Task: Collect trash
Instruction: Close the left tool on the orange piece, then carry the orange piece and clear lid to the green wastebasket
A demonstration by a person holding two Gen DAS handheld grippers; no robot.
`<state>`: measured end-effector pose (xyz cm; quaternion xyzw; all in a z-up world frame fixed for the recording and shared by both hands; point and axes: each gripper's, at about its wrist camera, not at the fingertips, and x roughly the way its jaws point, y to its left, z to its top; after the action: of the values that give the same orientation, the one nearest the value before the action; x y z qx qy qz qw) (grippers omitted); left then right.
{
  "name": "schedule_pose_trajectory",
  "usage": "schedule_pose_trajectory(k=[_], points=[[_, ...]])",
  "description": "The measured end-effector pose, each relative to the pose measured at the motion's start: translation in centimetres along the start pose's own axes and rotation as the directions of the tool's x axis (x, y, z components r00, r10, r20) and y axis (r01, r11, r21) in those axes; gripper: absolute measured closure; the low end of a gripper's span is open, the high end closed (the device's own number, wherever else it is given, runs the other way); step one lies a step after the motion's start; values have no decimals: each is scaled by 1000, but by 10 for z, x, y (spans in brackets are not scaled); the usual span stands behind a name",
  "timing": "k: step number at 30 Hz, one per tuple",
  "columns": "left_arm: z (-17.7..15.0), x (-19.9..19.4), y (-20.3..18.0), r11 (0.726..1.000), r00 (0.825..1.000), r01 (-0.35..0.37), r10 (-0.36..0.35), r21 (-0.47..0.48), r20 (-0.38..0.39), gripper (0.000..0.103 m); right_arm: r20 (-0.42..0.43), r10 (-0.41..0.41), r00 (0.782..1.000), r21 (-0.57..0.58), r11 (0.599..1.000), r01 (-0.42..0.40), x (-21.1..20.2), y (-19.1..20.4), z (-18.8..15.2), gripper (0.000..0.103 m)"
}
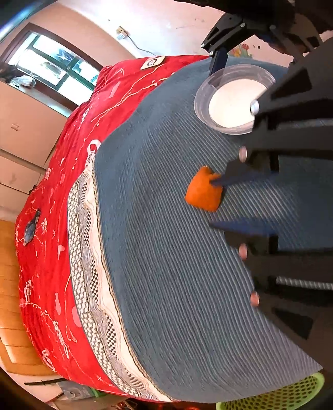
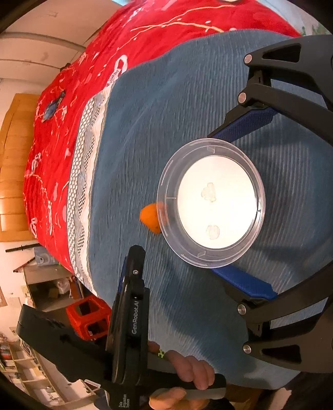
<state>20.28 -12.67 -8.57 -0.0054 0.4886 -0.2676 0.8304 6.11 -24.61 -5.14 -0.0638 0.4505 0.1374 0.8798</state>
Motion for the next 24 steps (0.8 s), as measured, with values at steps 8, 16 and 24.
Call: schedule_pose_trajectory(k=[8,16,24], points=[[2,22,-23,998,999,-30,31,46,-26,48,-8,-14,1000,46,999,14,0,-17,-13,12],[6,44,-34,995,996,-76,79,72,-45,49,-10,-18,1000,73,997,19,0,-25,-20,12],[3,40,-27,995,996,-78,80,63,-26,79,-4,-16,1000,73,997,17,-4,-20,-19,12]])
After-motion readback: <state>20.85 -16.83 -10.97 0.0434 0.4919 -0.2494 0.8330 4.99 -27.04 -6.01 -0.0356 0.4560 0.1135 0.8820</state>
